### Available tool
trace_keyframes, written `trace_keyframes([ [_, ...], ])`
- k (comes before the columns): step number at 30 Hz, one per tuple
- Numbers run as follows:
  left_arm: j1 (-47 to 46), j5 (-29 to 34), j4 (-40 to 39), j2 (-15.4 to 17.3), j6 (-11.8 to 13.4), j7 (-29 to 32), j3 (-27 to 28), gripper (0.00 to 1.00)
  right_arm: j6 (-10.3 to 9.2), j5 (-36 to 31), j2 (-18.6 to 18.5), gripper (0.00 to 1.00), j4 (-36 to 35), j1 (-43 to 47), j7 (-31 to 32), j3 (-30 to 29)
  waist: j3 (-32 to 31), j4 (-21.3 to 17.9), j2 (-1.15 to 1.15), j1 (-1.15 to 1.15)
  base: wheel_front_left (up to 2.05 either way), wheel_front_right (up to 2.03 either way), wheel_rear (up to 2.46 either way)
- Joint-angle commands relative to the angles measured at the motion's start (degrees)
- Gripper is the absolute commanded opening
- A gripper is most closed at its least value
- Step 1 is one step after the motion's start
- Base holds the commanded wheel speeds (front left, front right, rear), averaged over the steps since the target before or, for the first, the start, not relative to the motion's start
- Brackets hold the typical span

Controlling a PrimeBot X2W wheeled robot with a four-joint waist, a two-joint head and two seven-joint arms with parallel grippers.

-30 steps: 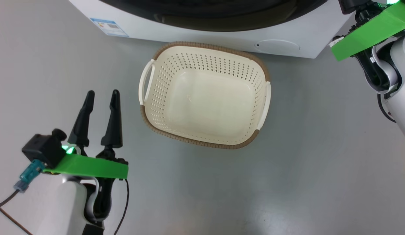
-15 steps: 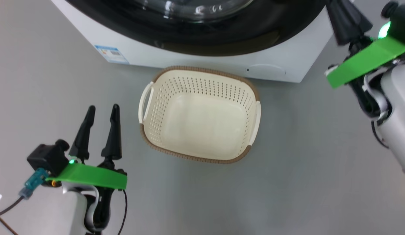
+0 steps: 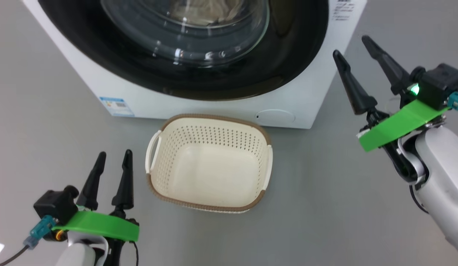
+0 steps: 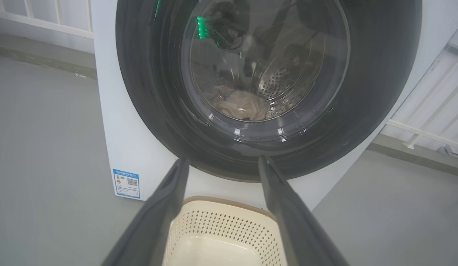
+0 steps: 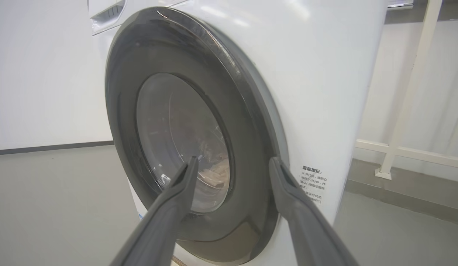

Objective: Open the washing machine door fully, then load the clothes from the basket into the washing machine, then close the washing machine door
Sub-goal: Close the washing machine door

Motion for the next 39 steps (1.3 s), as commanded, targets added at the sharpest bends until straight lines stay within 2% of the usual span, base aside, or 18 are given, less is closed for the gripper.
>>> trace_keyframes([
  [1, 0.52, 0.46, -0.87, 1.99, -0.2, -0.37, 2.37, 1.0, -0.16, -0.59, 0.07, 1.0, -1.76, 2.74, -0.27, -0.34, -3.24, -2.79, 0.0, 0.01, 0.0, 0.0, 0.0],
  [16, 6.51, 1.44, -2.49, 1.38, -0.2, -0.37, 5.63, 1.0, -0.16, -2.05, 1.14, 1.0, -6.5, 16.95, -0.27, -5.44, -9.53, -7.93, 0.0, 0.01, 0.0, 0.0, 0.0],
  [27, 9.16, 0.67, -4.77, 1.34, -0.2, -0.37, 4.63, 1.0, -0.16, -2.95, 2.79, 1.0, -10.01, 27.91, -0.27, -8.09, -12.01, -10.72, 0.0, 0.01, 0.0, 0.0, 0.0],
  [39, 10.84, 0.31, -6.18, 1.61, 0.04, -0.37, 4.82, 1.0, -0.16, -4.59, 3.76, 1.0, -8.92, 32.23, -0.27, -11.27, -13.55, -12.24, 0.0, 0.01, 0.0, 0.0, 0.0],
])
